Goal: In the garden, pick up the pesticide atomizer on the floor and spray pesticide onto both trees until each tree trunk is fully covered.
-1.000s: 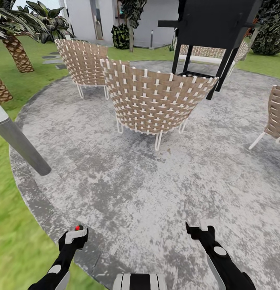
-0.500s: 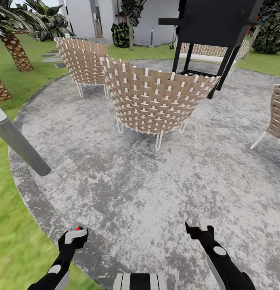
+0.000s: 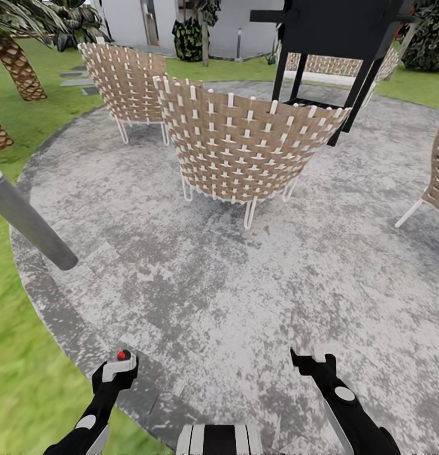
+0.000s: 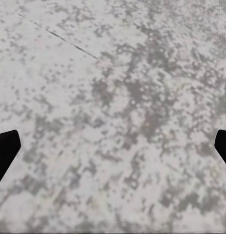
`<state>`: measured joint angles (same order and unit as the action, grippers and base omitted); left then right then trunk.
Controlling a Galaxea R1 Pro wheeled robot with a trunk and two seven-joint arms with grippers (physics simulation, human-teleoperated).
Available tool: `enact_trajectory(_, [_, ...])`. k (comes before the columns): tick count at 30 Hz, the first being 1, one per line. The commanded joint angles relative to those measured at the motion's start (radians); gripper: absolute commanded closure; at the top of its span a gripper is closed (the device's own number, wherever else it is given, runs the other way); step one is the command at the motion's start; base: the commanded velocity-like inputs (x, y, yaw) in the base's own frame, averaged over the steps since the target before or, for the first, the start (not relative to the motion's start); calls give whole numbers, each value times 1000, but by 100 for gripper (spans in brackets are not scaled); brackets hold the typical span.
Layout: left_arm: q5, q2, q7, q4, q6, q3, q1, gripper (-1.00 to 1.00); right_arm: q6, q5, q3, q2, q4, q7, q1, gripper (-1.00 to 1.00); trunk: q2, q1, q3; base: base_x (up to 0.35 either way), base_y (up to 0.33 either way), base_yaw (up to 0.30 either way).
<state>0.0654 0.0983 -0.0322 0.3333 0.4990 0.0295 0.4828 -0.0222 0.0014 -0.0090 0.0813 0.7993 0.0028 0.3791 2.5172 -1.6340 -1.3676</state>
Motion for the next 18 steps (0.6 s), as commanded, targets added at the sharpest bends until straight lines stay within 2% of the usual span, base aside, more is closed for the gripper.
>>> enact_trajectory(1, [7, 1, 0, 3, 5, -3, 0, -100, -3, 0, -1, 0, 0, 0, 0, -100, 0, 0, -6, 0, 0, 0])
enact_trajectory(5, [7, 6, 0, 22, 3, -4, 4, -100, -4, 0, -3, 1, 1, -1, 0, -100, 1, -2, -28, 0, 0, 0])
enact_trajectory(11, [7, 11, -1, 50, 2, 0, 2, -100, -4, 0, -2, 1, 1, -2, 0, -100, 1, -2, -31, 0, 0, 0])
enact_trajectory(18, [8, 5, 0, 55, 4, -4, 2, -100, -4, 0, -2, 1, 3, -1, 0, -100, 3, -5, -63, 0, 0, 0])
